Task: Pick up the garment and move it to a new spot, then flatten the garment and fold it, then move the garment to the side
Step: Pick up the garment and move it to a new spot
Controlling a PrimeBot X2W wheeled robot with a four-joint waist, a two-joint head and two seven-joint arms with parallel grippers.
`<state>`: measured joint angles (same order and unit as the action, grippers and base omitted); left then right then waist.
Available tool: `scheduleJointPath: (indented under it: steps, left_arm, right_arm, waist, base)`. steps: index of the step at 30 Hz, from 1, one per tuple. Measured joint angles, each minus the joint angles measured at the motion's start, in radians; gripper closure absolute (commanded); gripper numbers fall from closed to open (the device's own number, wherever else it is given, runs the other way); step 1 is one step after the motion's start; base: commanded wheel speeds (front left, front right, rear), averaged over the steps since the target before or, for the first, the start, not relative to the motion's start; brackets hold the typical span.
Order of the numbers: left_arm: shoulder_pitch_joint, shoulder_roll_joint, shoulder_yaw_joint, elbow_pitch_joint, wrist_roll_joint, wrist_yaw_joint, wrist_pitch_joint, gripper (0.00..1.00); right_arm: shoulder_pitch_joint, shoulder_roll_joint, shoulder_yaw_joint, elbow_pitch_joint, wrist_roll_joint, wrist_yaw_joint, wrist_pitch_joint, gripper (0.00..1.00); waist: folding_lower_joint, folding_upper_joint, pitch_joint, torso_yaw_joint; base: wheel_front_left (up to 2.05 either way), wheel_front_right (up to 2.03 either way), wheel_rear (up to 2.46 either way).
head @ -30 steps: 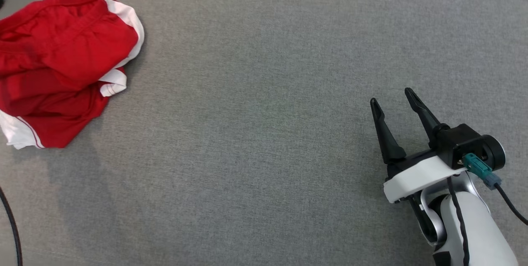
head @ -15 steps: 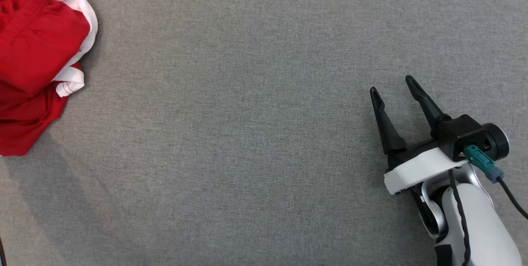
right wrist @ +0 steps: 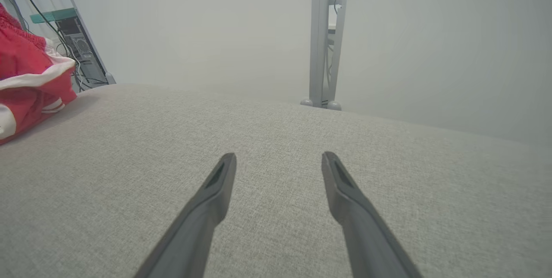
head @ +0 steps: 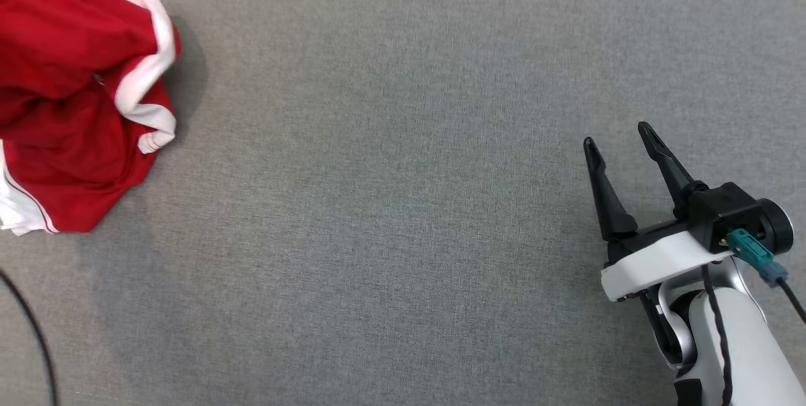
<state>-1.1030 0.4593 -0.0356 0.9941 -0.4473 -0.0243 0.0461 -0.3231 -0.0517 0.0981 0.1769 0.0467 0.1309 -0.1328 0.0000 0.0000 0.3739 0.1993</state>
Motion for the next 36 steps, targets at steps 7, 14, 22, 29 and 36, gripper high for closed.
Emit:
scheduleJointPath:
  steps: [7, 14, 22, 29, 36]
  left_arm:
    - [0.180, -0.104, -0.034, -0.184, -0.021, -0.038, -0.062, 1.00]
    - [0.504, -0.231, -0.122, -0.529, -0.016, 0.000, -0.024, 1.00]
    - [0.791, -0.325, -0.221, -0.876, -0.038, 0.053, 0.083, 1.00]
    - [0.833, -0.370, -0.400, -0.949, -0.012, 0.019, 0.165, 1.00]
    - [0.720, -0.399, -0.538, -0.904, 0.018, -0.021, 0.189, 1.00]
  right_arm:
    - [0.021, 0.004, -0.041, 0.000, 0.013, 0.000, -0.012, 0.00]
    - [0.049, 0.004, -0.095, 0.000, 0.034, 0.000, -0.031, 0.00]
    - [0.062, 0.004, -0.128, 0.001, 0.051, 0.000, -0.043, 0.00]
    - [0.061, 0.004, -0.148, 0.005, 0.063, 0.000, -0.053, 0.00]
    - [0.044, 0.004, -0.140, 0.021, 0.088, 0.000, -0.071, 0.00]
  waist:
    - [0.0001, 0.0000, -0.064, 0.001]
    - [0.0001, 0.0000, -0.098, -0.036]
    - [0.0001, 0.0000, -0.116, -0.107]
    - [0.0000, 0.0000, -0.118, -0.185]
    - [0.0000, 0.0000, -0.100, -0.290]
  base:
    - [0.00, 0.00, 0.00]
    - [0.00, 0.00, 0.00]
    - [0.00, 0.00, 0.00]
    - [0.00, 0.00, 0.00]
    - [0.00, 0.00, 0.00]
